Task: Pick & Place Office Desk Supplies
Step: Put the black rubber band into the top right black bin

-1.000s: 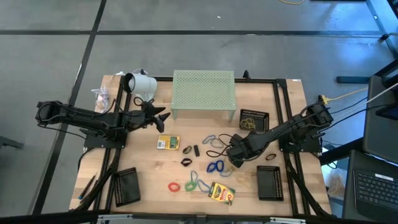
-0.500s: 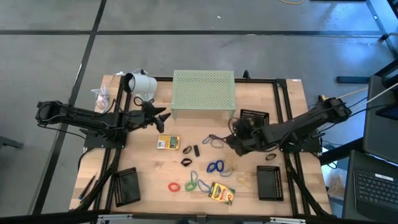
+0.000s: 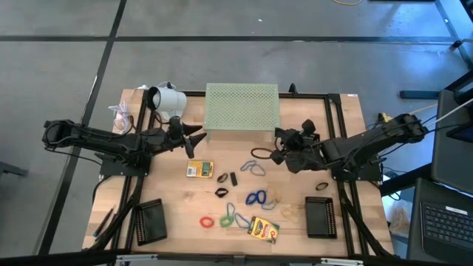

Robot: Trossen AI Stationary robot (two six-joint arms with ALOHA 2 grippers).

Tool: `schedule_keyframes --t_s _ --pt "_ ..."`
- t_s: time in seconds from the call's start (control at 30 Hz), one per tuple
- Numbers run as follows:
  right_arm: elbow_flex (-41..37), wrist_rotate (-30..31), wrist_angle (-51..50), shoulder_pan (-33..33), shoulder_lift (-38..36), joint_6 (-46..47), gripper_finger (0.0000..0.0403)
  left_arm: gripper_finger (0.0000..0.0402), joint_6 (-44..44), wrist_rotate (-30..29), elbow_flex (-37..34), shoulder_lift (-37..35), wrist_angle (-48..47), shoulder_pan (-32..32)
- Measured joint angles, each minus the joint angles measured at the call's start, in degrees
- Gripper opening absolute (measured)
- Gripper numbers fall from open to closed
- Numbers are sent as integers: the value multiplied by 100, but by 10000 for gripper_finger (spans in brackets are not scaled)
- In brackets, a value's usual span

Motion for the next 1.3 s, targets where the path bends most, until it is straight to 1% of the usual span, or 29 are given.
schedule_keyframes --t_s 0.07,0.17,0.23,0.33,0.43,0.53,0.6,0.7,0.77,0.83,0.9,0.97,1.03,1.17,1.3 --pt "-2 -88 231 -32 -142 -434 6 198 149 175 0 0 208 0" --pt "0 -609 709 -72 -315 -1303 6 198 476 466 0 0 556 0" --pt "0 -1191 1038 -89 -399 -1935 7 198 742 662 0 0 752 0" --pt "0 -2478 1428 -123 -512 -2697 7 198 1196 964 0 0 1007 0" --pt "0 -3686 1696 -133 -578 -3096 7 198 1674 1268 0 0 1199 0" --pt "0 -4373 1997 -133 -610 -3321 7 198 2003 1569 0 0 1268 0" --pt "0 -4590 2266 -133 -610 -3506 7 198 2147 1769 0 0 1306 0" --pt "0 -4676 2638 -134 -610 -3816 7 198 2241 2049 0 0 1371 0" --pt "0 -4545 2741 -137 -610 -3923 7 198 2239 2174 0 0 1398 0" --pt "0 -4195 2739 -168 -608 -3738 7 198 2237 2229 0 0 1409 0" --pt "0 -3702 2612 -247 -608 -3083 7 198 2210 2233 0 0 1407 0" --pt "2 -3353 2106 -361 -624 -2498 7 198 2094 2233 0 0 1407 0" --pt "0 -3158 1382 -477 -640 -1937 7 198 2026 2236 0 0 1407 0" --pt "0 -3081 -135 -691 -641 -637 7 198 1966 2238 0 0 1404 0" --pt "0 -2967 -1344 -758 -641 589 7 198 1966 2238 0 0 1403 0"
